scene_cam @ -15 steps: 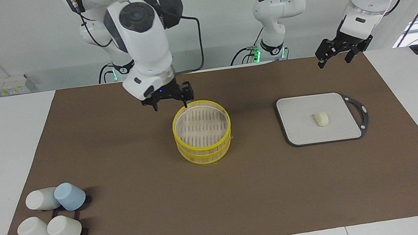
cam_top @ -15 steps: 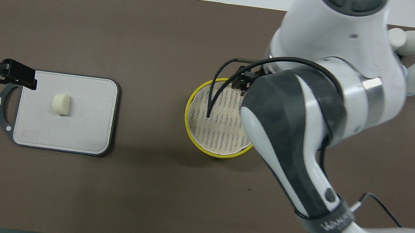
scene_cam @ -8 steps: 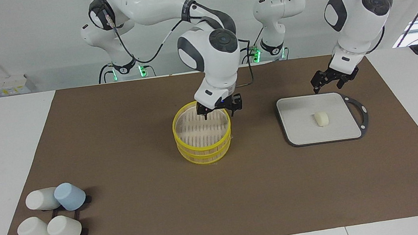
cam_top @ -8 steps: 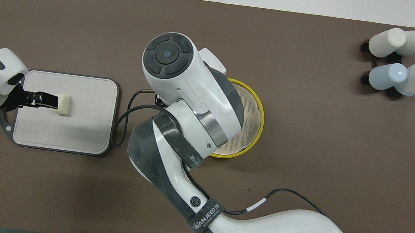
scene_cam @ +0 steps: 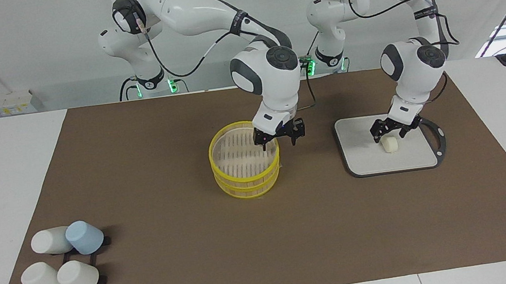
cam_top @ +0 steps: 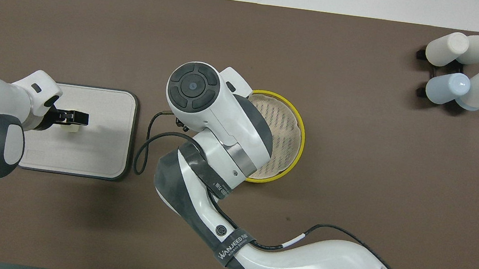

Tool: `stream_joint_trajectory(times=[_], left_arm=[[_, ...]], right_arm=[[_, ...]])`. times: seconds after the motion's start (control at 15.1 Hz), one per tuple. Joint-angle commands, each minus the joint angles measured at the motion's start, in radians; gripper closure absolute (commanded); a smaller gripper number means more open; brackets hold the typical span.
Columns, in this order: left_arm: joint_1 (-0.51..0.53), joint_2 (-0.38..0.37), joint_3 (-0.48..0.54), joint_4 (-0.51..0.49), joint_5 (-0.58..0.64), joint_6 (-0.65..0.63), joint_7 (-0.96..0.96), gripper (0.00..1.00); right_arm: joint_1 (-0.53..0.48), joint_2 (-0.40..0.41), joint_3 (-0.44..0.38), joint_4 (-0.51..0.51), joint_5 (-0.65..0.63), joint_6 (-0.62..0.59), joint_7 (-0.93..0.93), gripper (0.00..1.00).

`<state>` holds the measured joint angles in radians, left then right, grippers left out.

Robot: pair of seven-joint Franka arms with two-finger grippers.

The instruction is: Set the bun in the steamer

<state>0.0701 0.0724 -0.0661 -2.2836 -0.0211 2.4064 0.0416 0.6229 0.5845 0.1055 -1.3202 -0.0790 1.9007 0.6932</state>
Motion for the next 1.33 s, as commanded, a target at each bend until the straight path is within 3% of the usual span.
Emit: stream_joint_trajectory(times=[0.0, 0.13, 0.2, 0.27, 0.4, 0.53, 0.6, 0.66, 0.73, 0.93, 1.26], left_arm=[[0.005, 0.006, -0.001, -0.014, -0.011, 0.042, 0.049, 0.0], [0.005, 0.017, -0.001, -0.02, -0.011, 0.066, 0.049, 0.03], [0.005, 0.02, -0.001, -0.022, -0.011, 0.068, 0.05, 0.09], [0.005, 0.021, -0.001, -0.022, -0.011, 0.066, 0.05, 0.18], [0.005, 0.021, -0.001, -0.022, -0.011, 0.062, 0.05, 0.5], [0.007, 0.021, -0.001, -0.022, -0.011, 0.06, 0.05, 0.67], [0.007, 0.021, -0.001, -0.022, -0.011, 0.057, 0.05, 0.68], [0.007, 0.021, -0.001, -0.016, -0.011, 0.053, 0.05, 0.68], [0.005, 0.023, -0.001, -0.01, -0.011, 0.043, 0.046, 0.68], [-0.003, 0.021, -0.001, 0.073, -0.013, -0.062, 0.032, 0.68], [-0.041, 0.009, -0.011, 0.387, -0.011, -0.483, -0.1, 0.68]], right_arm=[[-0.005, -0.064, 0.003, -0.094, -0.015, 0.03, -0.006, 0.29], [0.001, -0.072, 0.003, -0.114, -0.015, 0.034, -0.006, 0.42], [0.001, -0.075, 0.003, -0.122, -0.015, 0.04, -0.004, 0.45], [0.001, -0.081, 0.003, -0.135, -0.013, 0.053, -0.006, 0.46], [0.003, -0.091, 0.003, -0.171, -0.013, 0.092, -0.003, 0.49], [0.001, -0.094, 0.003, -0.175, -0.012, 0.096, -0.003, 0.49], [0.003, -0.095, 0.003, -0.177, -0.013, 0.096, -0.003, 0.61], [0.003, -0.095, 0.003, -0.177, -0.013, 0.092, -0.003, 0.91], [0.003, -0.095, 0.003, -0.174, -0.013, 0.084, -0.003, 1.0], [0.001, -0.094, 0.003, -0.159, -0.012, 0.06, -0.003, 1.0], [-0.08, -0.063, 0.002, 0.031, -0.004, -0.165, -0.09, 1.0]])
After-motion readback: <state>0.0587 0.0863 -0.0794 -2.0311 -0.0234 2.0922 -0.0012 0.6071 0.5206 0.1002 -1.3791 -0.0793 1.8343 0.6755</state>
